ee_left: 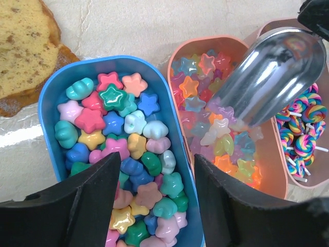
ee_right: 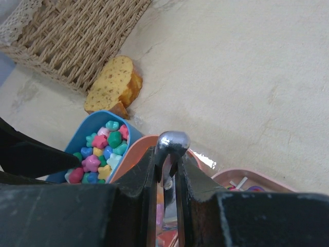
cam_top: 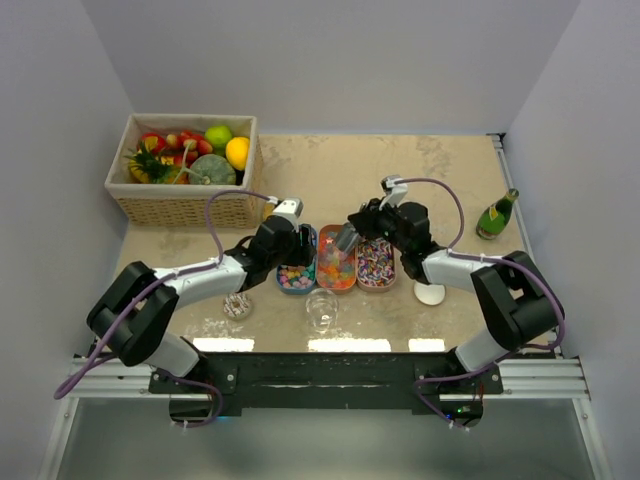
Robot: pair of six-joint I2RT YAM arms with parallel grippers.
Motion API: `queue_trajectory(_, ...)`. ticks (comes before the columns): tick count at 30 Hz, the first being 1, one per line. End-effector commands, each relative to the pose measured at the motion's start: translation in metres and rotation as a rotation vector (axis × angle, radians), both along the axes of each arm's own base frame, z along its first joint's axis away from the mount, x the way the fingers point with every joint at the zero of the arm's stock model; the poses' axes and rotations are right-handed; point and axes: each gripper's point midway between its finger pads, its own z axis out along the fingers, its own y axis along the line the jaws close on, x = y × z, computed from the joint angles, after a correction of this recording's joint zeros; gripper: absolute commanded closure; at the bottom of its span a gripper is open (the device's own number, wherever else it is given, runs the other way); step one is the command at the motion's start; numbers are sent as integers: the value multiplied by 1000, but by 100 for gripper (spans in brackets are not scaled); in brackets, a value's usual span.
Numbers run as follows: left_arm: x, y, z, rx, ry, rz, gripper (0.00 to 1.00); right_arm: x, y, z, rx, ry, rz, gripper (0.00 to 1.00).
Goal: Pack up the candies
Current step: Scoop the fake candies from the storage box.
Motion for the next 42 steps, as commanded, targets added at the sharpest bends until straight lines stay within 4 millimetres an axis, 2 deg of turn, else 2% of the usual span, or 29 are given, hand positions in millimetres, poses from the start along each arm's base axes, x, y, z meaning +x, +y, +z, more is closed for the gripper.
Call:
queue_trajectory(1,14,-15,22,-55,-60,-28,39,-14,7,-14,57,68,25,100)
queue_trajectory(11,10,-22,14,-74,-37,-62,44,-25,16,-34,112,164,41,100)
queue_trajectory(25,11,-26,9,-78,-28,-75,50,-44,16,-67,28,348,77,100)
queue_trajectory(34,13,-25,24,-93,-58,-61,49,-49,21,-79,56,468,71,100)
queue_trajectory(42,11,-18,40,-107,-92,-40,46,-38,18,-69,120,499,-28,100)
